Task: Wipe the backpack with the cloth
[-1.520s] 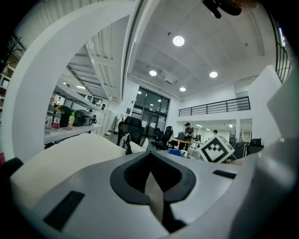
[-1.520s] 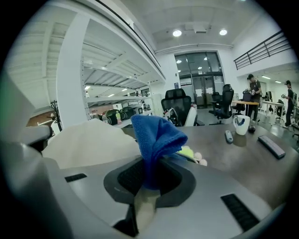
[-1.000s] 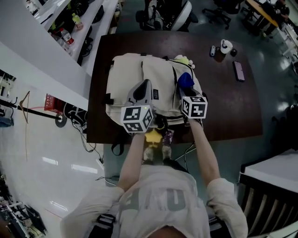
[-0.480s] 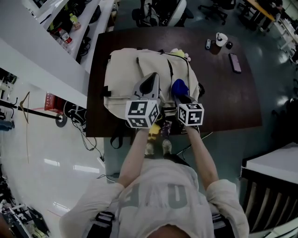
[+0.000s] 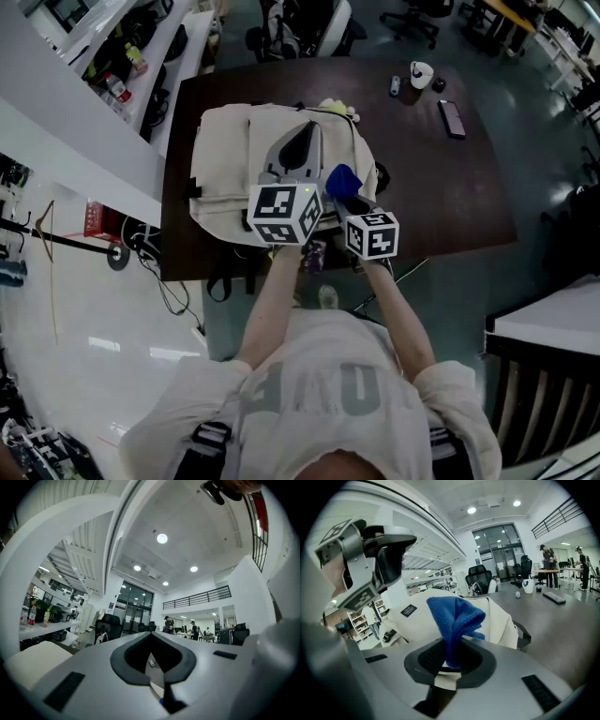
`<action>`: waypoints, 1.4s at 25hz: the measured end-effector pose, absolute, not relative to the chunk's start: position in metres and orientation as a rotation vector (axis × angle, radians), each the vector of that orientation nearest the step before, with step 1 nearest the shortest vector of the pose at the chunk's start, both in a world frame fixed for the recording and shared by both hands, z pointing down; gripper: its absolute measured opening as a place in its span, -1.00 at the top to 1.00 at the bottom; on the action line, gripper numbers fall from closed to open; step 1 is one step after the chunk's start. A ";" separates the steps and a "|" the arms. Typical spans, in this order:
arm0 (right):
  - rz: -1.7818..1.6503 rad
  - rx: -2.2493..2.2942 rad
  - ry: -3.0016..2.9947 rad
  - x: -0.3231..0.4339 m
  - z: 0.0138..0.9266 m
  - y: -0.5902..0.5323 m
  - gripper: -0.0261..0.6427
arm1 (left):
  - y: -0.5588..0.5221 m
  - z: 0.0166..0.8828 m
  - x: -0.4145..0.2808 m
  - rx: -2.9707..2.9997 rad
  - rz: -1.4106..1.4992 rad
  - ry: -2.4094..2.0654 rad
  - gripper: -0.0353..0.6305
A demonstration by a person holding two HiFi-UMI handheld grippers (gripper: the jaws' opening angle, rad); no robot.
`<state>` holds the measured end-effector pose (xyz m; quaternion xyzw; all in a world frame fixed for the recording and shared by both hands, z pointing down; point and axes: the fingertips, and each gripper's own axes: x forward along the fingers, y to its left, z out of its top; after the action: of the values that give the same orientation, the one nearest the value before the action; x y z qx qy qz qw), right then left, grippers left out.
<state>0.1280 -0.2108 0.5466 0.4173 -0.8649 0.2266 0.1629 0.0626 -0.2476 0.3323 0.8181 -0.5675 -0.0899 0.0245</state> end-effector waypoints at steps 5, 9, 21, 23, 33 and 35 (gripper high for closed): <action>0.632 1.176 -2.527 0.140 0.523 -0.229 0.79 | -0.256 0.369 0.069 2.464 -0.157 -1.793 0.90; 0.539 1.187 -2.561 0.149 0.496 -0.270 0.79 | -0.265 0.402 0.067 2.389 -0.076 -1.819 0.90; 0.336 1.260 -2.547 0.147 0.466 -0.411 0.79 | -0.289 0.447 0.046 2.318 0.035 -1.830 0.90; 0.367 1.262 -2.524 0.147 0.477 -0.422 0.79 | -0.291 0.454 0.046 2.310 0.049 -1.812 0.90; 0.467 1.254 -2.444 0.143 0.521 -0.404 0.79 | -0.295 0.460 0.043 2.326 0.030 -1.772 0.90; 0.485 1.263 -2.438 0.145 0.524 -0.394 0.79 | -0.292 0.459 0.044 2.334 0.021 -1.759 0.90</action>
<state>0.1449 -0.3936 0.5245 0.4461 -0.8607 0.1712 0.1757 0.0444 -0.2918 0.4593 0.7937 -0.5983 0.0073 0.1094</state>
